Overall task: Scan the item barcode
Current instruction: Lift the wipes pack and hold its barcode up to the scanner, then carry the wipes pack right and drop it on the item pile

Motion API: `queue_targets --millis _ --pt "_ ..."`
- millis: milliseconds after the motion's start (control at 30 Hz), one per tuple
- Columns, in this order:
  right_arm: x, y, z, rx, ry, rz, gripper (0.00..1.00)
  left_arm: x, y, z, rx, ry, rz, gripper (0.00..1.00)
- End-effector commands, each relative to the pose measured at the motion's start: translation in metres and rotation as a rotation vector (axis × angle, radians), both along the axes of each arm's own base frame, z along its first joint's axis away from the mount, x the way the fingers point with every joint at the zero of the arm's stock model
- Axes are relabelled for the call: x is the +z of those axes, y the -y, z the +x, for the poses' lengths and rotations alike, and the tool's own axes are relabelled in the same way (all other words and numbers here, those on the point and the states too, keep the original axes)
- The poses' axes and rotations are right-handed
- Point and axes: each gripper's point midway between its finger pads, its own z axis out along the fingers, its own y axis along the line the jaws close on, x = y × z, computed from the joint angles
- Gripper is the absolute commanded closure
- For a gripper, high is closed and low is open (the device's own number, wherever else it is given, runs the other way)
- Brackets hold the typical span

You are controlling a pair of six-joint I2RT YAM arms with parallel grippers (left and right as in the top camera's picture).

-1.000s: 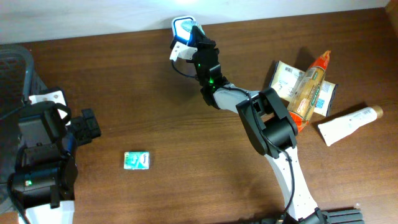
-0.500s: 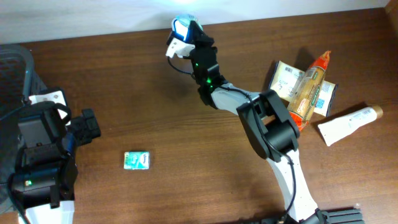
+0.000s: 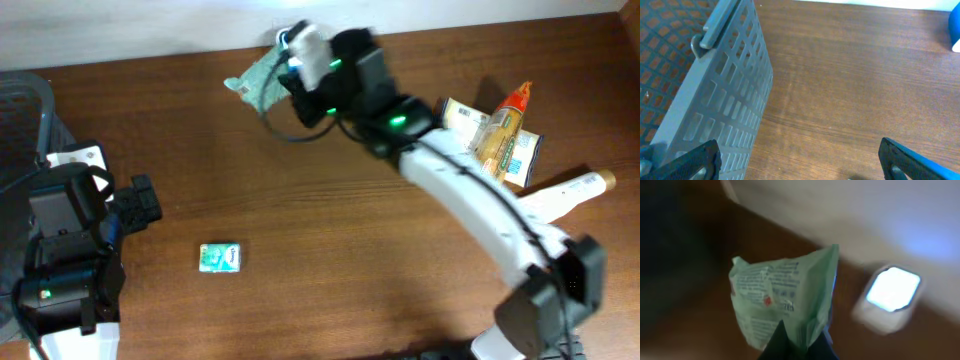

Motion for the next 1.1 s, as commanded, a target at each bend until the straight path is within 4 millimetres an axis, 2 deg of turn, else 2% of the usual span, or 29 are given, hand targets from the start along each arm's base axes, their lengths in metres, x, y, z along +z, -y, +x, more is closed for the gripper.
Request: queue_targets --millis 0,67,133,167,267,300,400,433,533,667,733,833,867,900,933,967,1067 --pt "0.031 0.017 -0.048 0.218 -0.467 0.423 0.96 0.006 -0.003 0.0 0.019 0.016 0.001 0.01" --pt "0.024 0.048 -0.047 0.189 -0.56 0.461 0.96 0.006 -0.003 0.0 0.019 0.016 0.001 0.01" --pt "0.008 0.091 -0.036 0.064 -0.626 0.472 0.96 0.006 -0.003 0.0 0.019 0.016 0.001 0.01" --pt "-0.005 0.125 -0.026 -0.04 -0.626 0.45 0.96 0.006 -0.003 0.0 0.019 0.016 0.001 0.01" --pt "-0.041 0.199 -0.014 -0.337 -0.681 0.374 0.96 0.006 -0.003 0.0 0.019 0.016 0.001 0.01" --pt "-0.065 0.241 -0.015 -0.523 -0.723 0.305 0.96 0.006 -0.003 0.0 0.019 0.016 0.001 0.01" --pt "-0.103 0.311 -0.031 -0.829 -0.797 0.154 0.96 0.006 -0.003 0.0 0.019 0.016 0.001 0.01" --pt "-0.12 0.341 -0.042 -0.97 -0.846 0.115 0.96 0.006 -0.003 0.0 0.019 0.016 0.001 0.01" --pt "-0.142 0.365 -0.053 -1.069 -0.89 0.082 0.96 0.006 -0.003 0.0 0.019 0.016 0.001 0.01" --pt "-0.184 0.404 -0.082 -1.25 -0.979 -0.027 0.96 0.006 -0.003 0.0 0.019 0.016 0.001 0.01" --pt "-0.194 0.421 -0.096 -1.342 -1.0 -0.072 0.96 0.006 -0.003 0.0 0.019 0.016 0.001 0.01" --pt "-0.194 0.443 -0.107 -1.451 -0.987 -0.113 0.96 0.006 -0.003 0.0 0.019 0.016 0.001 0.01" --pt "-0.193 0.446 -0.107 -1.461 -0.977 -0.12 0.87 0.006 -0.003 0.0 0.019 0.016 0.001 0.01" --pt "-0.193 0.447 -0.106 -1.465 -0.969 -0.122 0.5 0.006 -0.003 0.0 0.019 0.016 0.001 0.01" --pt "-0.192 0.448 -0.103 -1.466 -0.959 -0.116 0.29 0.006 -0.003 0.0 0.019 0.016 0.001 0.01" --pt "-0.192 0.448 -0.101 -1.463 -0.951 -0.11 0.01 0.006 -0.003 0.0 0.019 0.016 0.001 0.01" --pt "-0.184 0.429 -0.086 -1.37 -0.963 0.006 0.01 0.006 -0.003 0.0 0.019 0.016 0.001 0.01"
